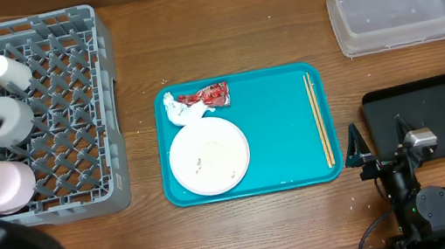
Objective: Sort waste into correct bins and load items into the dishwasher
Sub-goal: 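Lift the left gripper up and away from the placed bowl, then reach the left gripper to the tray and grasp one wooden chopstick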
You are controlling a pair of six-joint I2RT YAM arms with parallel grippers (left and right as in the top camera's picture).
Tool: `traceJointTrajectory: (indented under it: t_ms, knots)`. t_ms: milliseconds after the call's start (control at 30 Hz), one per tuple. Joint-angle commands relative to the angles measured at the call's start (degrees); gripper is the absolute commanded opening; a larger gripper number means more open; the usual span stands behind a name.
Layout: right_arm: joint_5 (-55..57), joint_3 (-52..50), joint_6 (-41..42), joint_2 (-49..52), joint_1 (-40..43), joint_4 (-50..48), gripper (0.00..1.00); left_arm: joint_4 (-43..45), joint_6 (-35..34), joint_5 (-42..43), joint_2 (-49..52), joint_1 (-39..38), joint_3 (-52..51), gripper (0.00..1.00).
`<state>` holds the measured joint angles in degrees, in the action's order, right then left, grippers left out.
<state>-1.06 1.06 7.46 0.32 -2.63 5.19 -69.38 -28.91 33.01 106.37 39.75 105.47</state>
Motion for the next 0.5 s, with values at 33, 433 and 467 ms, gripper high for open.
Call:
traceJointTrajectory:
  t_ms: [33,433,467]
  knots:
    - [0.4,-0.6,-0.2,-0.2,0.1,-0.4,1.0,0.0,3.4,2.1,-0.9,-12.6,0.4,0.04]
    - [0.4,-0.6,-0.2,-0.2,0.1,-0.4,1.0,4.8,3.4,-18.9,-0.5,-41.8,0.4,0.87]
    - [0.4,-0.6,-0.2,-0.2,0.1,-0.4,1.0,4.9,3.4,-20.1,-0.5,-43.7,0.4,0.9]
